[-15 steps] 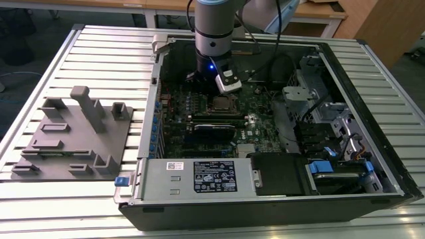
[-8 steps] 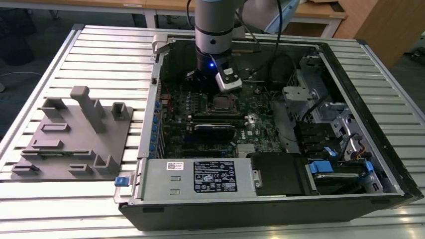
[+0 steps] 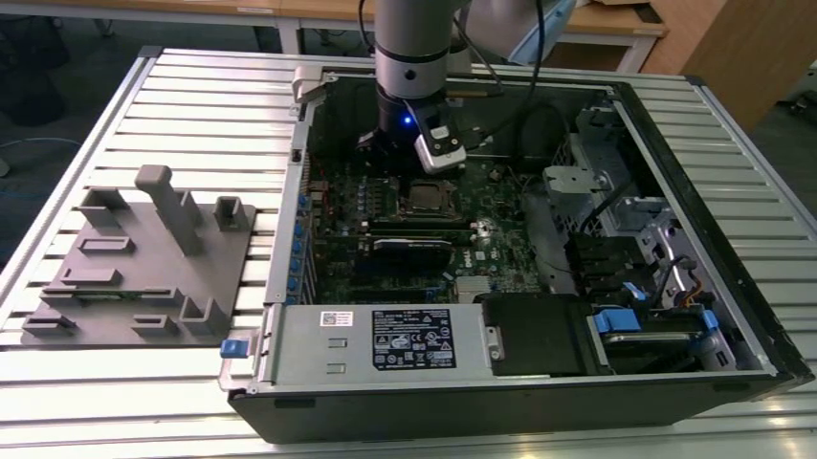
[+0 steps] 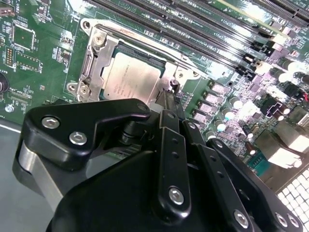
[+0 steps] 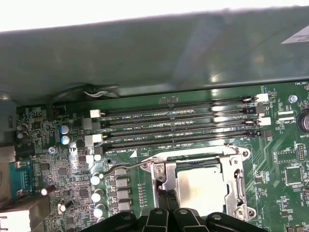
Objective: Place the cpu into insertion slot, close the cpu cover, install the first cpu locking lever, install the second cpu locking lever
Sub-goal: 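Close the cpu cover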
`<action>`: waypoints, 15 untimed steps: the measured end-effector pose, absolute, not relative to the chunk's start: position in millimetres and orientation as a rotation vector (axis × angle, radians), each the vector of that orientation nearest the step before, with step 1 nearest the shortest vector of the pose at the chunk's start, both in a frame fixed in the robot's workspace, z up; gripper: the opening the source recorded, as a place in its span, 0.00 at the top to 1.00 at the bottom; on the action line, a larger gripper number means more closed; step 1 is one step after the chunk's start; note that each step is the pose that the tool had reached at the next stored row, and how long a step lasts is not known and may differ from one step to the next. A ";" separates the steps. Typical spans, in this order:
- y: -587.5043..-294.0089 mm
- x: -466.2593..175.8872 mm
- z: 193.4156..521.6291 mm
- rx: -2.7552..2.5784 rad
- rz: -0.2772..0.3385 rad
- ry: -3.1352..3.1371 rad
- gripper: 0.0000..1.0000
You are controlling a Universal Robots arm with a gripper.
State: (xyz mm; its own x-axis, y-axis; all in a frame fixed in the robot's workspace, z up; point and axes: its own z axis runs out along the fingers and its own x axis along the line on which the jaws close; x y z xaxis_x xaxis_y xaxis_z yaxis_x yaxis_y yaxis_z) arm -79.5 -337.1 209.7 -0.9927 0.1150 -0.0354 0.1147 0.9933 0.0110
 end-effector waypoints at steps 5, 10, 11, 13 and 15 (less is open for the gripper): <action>-337.1 -79.5 210.7 0.179 0.013 3.101 0.90; -337.1 -79.5 213.0 0.179 0.014 3.101 0.90; -337.1 -79.5 213.6 0.179 0.014 3.101 0.90; -337.0 -79.4 213.8 0.179 0.014 3.100 0.90; -337.1 -79.4 213.8 0.179 0.014 3.100 0.90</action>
